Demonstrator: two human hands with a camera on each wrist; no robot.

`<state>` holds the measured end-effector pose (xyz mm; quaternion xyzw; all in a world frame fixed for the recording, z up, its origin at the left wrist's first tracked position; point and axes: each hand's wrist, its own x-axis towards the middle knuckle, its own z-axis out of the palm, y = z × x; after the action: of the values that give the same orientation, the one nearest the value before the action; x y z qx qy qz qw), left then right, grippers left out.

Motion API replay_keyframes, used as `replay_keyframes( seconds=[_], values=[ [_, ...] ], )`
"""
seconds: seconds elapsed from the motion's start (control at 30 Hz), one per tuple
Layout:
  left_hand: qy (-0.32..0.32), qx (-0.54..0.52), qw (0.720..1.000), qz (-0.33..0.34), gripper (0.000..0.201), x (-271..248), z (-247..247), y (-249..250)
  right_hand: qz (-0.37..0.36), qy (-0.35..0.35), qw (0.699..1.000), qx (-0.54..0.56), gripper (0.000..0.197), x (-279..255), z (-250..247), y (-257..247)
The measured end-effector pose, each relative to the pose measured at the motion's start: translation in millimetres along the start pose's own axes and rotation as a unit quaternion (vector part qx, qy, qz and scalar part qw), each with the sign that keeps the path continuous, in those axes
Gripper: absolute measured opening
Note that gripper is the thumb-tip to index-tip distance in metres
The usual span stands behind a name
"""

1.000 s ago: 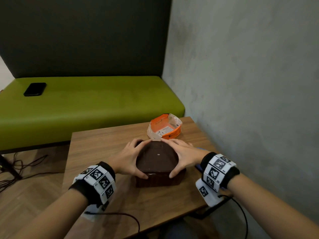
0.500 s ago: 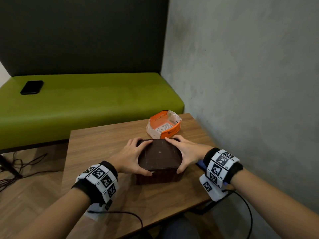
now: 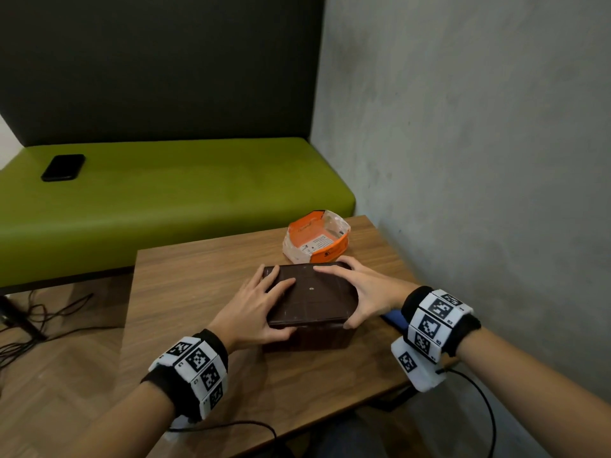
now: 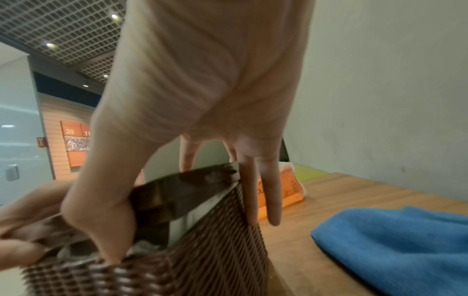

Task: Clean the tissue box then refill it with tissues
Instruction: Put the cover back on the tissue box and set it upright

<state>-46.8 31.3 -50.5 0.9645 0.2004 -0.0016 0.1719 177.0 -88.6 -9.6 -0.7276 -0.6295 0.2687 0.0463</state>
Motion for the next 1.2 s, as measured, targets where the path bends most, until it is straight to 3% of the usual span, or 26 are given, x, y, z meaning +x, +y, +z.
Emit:
replay_keyframes(
  seconds=[0.1,0.17,0.33,0.53,0.63,0.77,0.87,0.97,1.03,1.13,1.2],
  values=[
    [0.134,-0.147,0.980,0.021,0.097,-3.9,8.6,-0.7,0.004,0.023,0.999,0.039,0.104,-2.3,1.8,4.2],
    [0.178,-0.224,0.958,0.018,0.099,-2.7,13.5,-3.0,0.004,0.055,0.997,0.059,0.102,-4.6,1.5,5.9],
    [0.157,-0.265,0.951,0.010,0.117,1.7,14.9,-1.9,0.009,0.072,0.996,0.046,0.100,-7.8,0.7,8.7],
    [0.165,-0.255,0.953,0.026,0.112,-1.2,17.5,0.1,0.012,0.080,0.995,0.050,0.101,-12.3,5.4,13.4],
    [0.180,-0.294,0.938,0.029,0.108,-0.4,17.0,-1.7,0.010,0.080,0.995,0.052,0.103,-14.2,7.3,14.5],
    [0.189,-0.308,0.932,-0.018,0.118,3.6,16.7,-5.8,0.004,0.086,0.995,0.050,0.104,-14.0,9.1,13.4],
    [0.202,-0.237,0.948,-0.064,0.113,4.2,16.1,-4.1,0.005,0.073,0.997,0.031,0.101,-11.1,13.4,10.8],
    [0.177,-0.258,0.948,-0.059,0.095,0.0,8.7,-0.6,0.004,0.072,0.997,0.016,0.099,-8.8,15.1,9.7],
    [0.129,-0.285,0.948,-0.057,0.092,-4.6,1.5,-4.4,0.006,0.067,0.998,0.009,0.098,-8.7,15.7,9.5],
    [0.057,-0.315,0.945,-0.067,0.107,-11.3,-15.3,-18.2,0.005,0.068,0.998,0.000,0.098,-9.6,18.5,7.7],
    [0.031,-0.275,0.959,-0.066,0.122,-12.7,-23.5,-24.0,-0.001,0.066,0.998,-0.007,0.097,-10.3,20.6,3.7]
  ],
)
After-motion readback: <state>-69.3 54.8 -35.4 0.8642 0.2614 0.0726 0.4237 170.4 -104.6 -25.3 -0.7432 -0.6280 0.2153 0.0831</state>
